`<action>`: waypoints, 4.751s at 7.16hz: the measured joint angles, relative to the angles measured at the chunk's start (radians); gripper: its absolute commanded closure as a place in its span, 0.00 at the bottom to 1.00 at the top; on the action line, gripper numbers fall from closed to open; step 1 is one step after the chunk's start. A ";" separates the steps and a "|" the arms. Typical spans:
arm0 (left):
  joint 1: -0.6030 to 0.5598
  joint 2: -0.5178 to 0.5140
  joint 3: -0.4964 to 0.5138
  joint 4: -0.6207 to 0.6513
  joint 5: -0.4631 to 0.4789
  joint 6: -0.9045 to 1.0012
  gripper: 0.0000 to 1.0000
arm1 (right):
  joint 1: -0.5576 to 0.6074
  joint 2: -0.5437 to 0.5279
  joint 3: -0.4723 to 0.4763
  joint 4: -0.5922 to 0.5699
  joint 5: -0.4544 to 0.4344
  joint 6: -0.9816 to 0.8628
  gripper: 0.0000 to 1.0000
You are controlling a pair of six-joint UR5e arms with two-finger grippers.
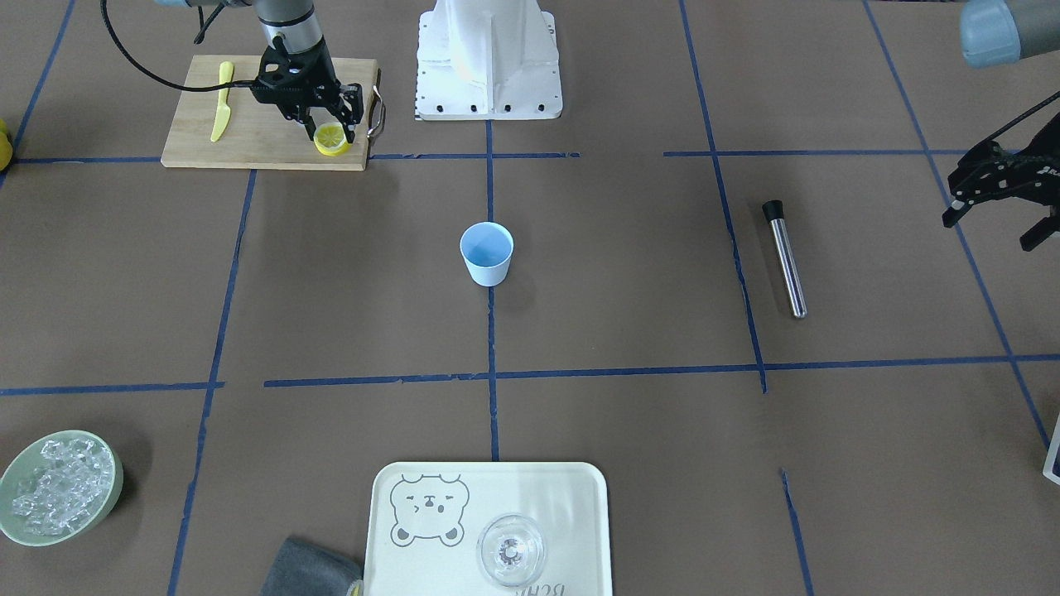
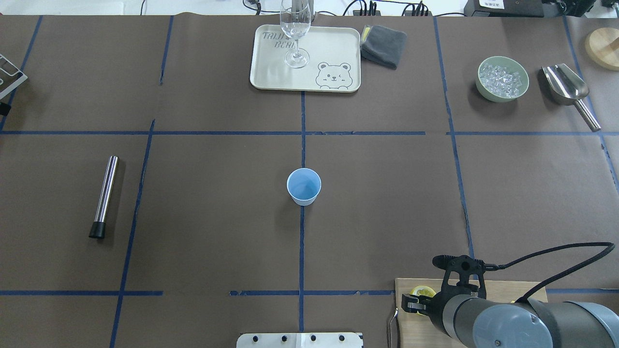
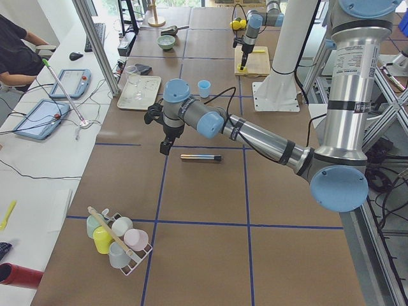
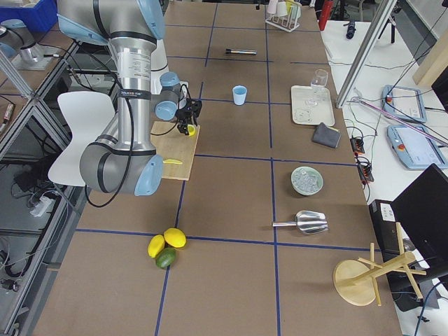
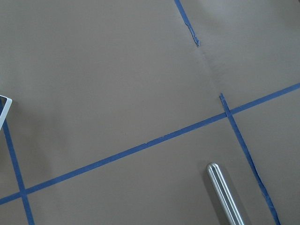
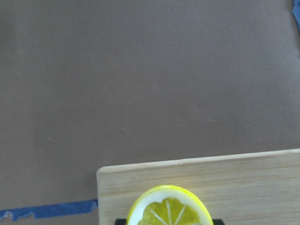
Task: Squeeze lemon into cup
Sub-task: 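Lower the right gripper and pinch the lemon slice, then lift the lemon slice with the right gripper toward the blue paper cup, then lower the lemon slice into the blue cup with the right gripper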
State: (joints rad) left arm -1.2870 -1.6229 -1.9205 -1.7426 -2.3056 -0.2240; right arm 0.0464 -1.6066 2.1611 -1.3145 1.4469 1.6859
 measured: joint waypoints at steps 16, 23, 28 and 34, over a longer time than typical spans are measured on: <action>0.000 -0.005 0.000 0.000 0.000 -0.003 0.00 | 0.170 0.021 0.135 -0.010 0.180 0.000 0.91; 0.000 -0.008 0.004 0.001 0.000 -0.003 0.00 | 0.372 0.455 -0.024 -0.146 0.308 -0.007 0.90; 0.000 -0.009 0.012 0.000 0.000 -0.002 0.00 | 0.407 0.678 -0.277 -0.165 0.251 -0.060 1.00; 0.000 -0.018 0.011 0.000 0.000 -0.003 0.00 | 0.411 0.696 -0.355 -0.164 0.253 -0.072 0.42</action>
State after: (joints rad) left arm -1.2870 -1.6406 -1.9097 -1.7426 -2.3056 -0.2270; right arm 0.4572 -0.9105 1.8064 -1.4786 1.6996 1.6142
